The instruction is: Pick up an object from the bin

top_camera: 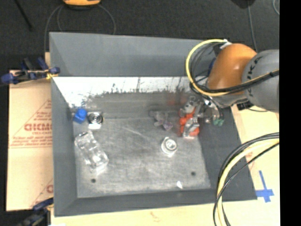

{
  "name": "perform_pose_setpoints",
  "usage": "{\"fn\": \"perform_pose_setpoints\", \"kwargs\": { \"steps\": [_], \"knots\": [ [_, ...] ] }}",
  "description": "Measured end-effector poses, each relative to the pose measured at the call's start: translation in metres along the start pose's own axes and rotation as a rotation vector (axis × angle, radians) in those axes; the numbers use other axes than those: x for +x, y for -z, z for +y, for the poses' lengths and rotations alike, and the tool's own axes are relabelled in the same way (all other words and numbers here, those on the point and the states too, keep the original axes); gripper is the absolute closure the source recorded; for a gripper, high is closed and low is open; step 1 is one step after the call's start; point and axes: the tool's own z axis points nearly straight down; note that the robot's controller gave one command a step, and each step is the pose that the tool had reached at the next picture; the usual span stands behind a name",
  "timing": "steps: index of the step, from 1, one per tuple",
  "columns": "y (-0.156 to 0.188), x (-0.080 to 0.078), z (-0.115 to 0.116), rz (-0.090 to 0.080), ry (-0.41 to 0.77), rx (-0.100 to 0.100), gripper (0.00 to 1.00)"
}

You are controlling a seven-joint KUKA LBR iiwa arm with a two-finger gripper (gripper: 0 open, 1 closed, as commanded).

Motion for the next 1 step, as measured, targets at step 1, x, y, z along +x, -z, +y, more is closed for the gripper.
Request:
{"fn": "perform_pose_setpoints", "kwargs": {
  "steps": [1],
  "knots": [
    [0.1536,-0.0162,0.0164,0.023,0.063,0.017,1.0]
  ]
}}
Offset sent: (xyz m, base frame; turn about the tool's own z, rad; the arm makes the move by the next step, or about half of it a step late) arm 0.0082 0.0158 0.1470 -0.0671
